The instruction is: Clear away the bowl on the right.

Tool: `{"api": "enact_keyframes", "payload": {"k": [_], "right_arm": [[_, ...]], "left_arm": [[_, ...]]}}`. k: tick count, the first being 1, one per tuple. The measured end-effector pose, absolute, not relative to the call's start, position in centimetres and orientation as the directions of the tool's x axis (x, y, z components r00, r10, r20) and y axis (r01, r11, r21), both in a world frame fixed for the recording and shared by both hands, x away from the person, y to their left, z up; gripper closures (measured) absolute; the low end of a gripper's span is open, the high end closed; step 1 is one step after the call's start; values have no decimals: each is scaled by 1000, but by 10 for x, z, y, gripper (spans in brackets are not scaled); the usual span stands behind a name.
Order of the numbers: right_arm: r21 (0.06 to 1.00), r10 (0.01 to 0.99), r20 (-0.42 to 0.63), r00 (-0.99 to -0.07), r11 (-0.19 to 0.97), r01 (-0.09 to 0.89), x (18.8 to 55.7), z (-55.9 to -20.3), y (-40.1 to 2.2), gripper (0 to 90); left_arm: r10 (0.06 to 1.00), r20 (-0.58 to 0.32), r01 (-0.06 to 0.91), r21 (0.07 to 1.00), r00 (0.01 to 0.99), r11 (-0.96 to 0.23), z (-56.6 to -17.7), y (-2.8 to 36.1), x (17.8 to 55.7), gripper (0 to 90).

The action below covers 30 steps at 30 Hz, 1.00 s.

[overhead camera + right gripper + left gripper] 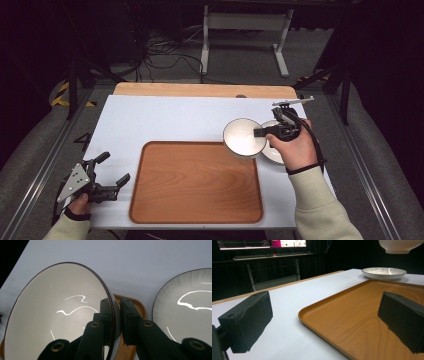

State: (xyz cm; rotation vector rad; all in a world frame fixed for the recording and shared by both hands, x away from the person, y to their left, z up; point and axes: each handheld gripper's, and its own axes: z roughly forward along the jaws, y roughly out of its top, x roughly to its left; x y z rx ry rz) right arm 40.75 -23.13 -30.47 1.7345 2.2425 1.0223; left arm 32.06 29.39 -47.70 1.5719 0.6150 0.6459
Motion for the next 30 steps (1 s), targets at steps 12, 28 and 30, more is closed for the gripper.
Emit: {"api": "enact_keyframes", "payload": {"k": [12, 28, 30], "right_arm": [[569, 861, 307, -407, 177, 803, 402, -306, -195, 812], [559, 814, 339, -472, 229, 797, 397, -310, -160, 806], [559, 805, 348, -481, 233, 795, 396, -312, -157, 804]], "left_arm": [[713, 53, 17, 996, 699, -91, -477, 294, 321, 2], [713, 52, 18, 996, 700, -91, -477, 294, 321, 2], [713, 52, 17, 996, 699, -89, -477, 294, 321, 3]]}}
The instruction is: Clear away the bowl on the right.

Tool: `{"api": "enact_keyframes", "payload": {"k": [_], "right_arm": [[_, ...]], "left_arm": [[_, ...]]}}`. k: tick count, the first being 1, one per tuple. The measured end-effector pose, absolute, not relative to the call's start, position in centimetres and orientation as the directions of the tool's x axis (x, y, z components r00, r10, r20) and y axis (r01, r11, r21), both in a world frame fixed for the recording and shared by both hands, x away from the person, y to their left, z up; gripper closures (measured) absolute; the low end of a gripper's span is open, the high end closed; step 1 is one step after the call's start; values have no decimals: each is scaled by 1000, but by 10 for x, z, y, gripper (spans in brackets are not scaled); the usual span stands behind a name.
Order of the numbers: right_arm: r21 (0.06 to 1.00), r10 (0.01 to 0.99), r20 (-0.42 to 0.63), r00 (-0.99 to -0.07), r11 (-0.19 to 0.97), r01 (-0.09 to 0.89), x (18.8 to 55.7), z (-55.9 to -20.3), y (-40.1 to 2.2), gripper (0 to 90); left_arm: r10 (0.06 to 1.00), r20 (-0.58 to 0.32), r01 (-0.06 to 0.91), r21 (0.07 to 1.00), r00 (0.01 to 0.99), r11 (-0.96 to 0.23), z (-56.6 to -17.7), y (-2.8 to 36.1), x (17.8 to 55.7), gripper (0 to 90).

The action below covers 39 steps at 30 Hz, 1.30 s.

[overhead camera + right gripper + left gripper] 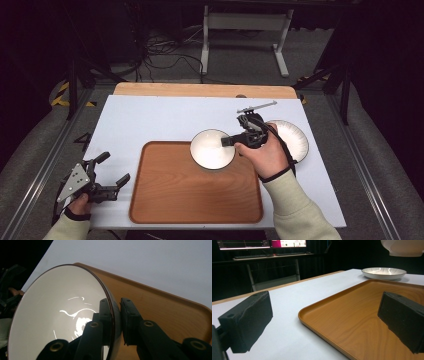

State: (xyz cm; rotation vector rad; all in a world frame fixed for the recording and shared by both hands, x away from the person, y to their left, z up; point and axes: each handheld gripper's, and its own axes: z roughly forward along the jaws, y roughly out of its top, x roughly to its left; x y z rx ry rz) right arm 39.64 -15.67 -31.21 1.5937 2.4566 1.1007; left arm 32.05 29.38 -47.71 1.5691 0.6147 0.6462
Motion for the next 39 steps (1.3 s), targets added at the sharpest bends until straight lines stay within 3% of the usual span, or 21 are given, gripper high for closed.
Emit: {"api": "enact_keyframes", "payload": {"k": [39], "right_arm": [[487, 776, 399, -490, 274, 830, 400, -377, -126, 792]], "left_arm": [[713, 52, 16, 996, 699, -88, -477, 294, 320, 3]]}}
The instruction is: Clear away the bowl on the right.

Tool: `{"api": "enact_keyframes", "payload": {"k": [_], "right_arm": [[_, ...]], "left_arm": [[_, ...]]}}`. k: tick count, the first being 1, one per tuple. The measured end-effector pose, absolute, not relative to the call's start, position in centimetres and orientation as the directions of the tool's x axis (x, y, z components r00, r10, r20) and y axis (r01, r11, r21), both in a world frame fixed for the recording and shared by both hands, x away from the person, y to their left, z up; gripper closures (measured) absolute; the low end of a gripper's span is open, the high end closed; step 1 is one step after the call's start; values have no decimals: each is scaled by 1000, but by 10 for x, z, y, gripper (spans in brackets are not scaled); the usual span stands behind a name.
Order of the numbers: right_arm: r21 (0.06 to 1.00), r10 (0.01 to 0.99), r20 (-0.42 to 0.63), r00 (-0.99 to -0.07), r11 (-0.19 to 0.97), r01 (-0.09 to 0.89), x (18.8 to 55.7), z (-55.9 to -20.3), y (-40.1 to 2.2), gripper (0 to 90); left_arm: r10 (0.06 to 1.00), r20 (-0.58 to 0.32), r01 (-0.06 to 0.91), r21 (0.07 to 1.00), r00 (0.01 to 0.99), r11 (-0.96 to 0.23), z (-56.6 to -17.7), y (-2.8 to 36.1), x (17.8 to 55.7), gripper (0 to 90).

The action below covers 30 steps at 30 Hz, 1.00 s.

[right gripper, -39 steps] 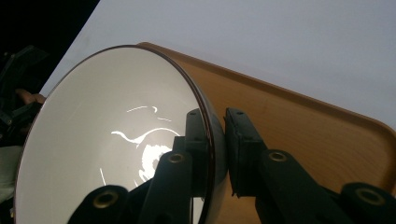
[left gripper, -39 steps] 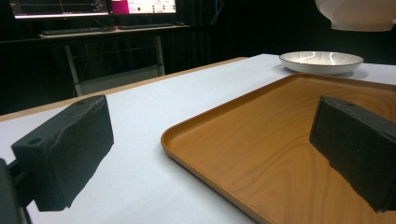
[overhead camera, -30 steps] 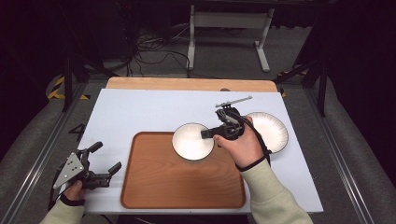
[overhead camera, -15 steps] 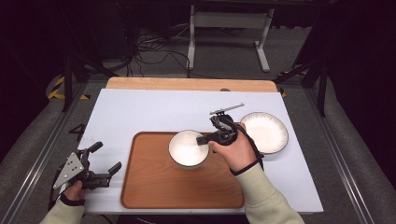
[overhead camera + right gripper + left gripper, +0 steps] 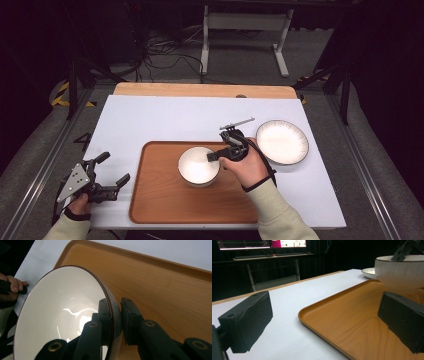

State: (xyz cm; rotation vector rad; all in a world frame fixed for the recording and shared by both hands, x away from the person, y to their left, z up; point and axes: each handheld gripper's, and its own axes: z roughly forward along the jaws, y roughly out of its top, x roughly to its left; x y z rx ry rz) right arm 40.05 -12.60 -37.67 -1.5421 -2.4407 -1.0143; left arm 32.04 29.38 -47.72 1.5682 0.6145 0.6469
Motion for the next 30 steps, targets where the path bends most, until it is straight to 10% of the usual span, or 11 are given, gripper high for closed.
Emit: {"api": "enact_keyframes", "payload": {"k": [30], "right_arm": [[461, 774, 380, -507, 317, 829, 404, -410, -113, 777]], "left_arm": [[712, 54, 13, 996, 700, -88, -477, 294, 321, 3]]}}
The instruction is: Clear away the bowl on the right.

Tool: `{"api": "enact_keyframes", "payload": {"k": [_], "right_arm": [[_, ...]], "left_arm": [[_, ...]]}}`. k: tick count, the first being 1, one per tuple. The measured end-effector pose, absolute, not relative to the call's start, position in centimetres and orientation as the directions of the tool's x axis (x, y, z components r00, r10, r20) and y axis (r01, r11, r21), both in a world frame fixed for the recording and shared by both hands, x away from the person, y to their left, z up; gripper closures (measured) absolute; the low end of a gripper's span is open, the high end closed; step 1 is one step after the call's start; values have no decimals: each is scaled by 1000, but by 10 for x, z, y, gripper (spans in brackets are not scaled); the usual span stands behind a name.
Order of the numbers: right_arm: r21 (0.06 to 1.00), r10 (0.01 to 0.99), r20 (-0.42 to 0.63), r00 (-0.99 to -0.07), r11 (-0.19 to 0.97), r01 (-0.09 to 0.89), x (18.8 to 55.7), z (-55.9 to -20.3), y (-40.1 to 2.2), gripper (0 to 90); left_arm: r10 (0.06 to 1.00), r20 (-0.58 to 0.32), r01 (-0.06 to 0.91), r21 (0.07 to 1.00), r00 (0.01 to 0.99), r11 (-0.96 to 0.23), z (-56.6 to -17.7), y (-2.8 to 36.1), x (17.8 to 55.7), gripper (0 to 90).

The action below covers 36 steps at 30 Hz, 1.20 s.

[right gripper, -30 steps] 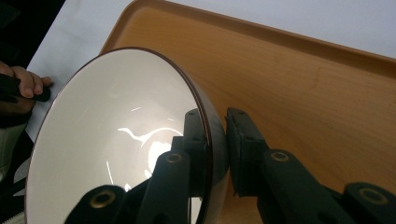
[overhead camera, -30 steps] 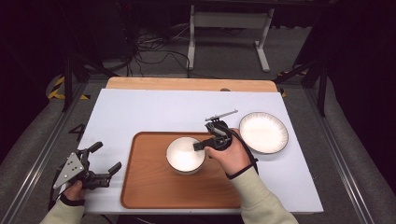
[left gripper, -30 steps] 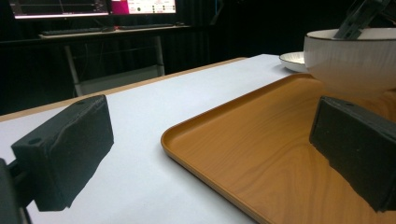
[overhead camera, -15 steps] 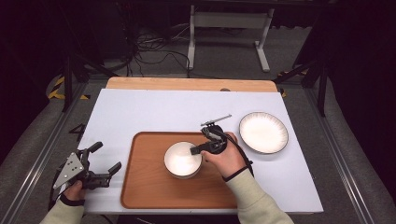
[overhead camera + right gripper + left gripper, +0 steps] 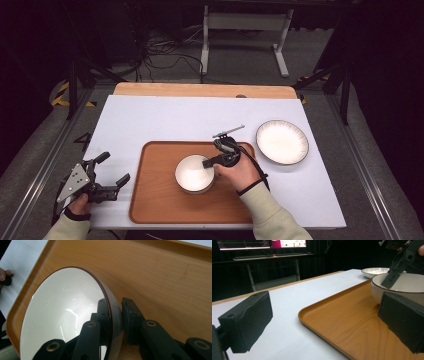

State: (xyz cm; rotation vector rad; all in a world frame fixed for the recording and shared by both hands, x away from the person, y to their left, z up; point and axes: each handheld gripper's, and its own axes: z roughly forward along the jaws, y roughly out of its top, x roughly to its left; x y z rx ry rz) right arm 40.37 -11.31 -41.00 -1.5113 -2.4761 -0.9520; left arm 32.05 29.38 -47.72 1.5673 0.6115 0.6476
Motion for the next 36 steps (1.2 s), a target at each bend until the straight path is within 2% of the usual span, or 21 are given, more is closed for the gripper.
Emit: {"api": "enact_keyframes", "payload": {"k": [23, 28, 36], "right_arm": [[473, 760, 373, -532, 337, 814, 406, -416, -117, 775], [513, 743, 367, -560, 341, 788, 405, -413, -118, 710], [648, 708, 294, -642, 346, 678, 400, -402, -125, 596]], "left_arm": [[712, 54, 13, 996, 700, -88, -477, 294, 321, 3], [713, 53, 15, 996, 699, -88, -477, 294, 320, 2], [713, 52, 15, 996, 699, -88, -477, 294, 320, 3]]}}
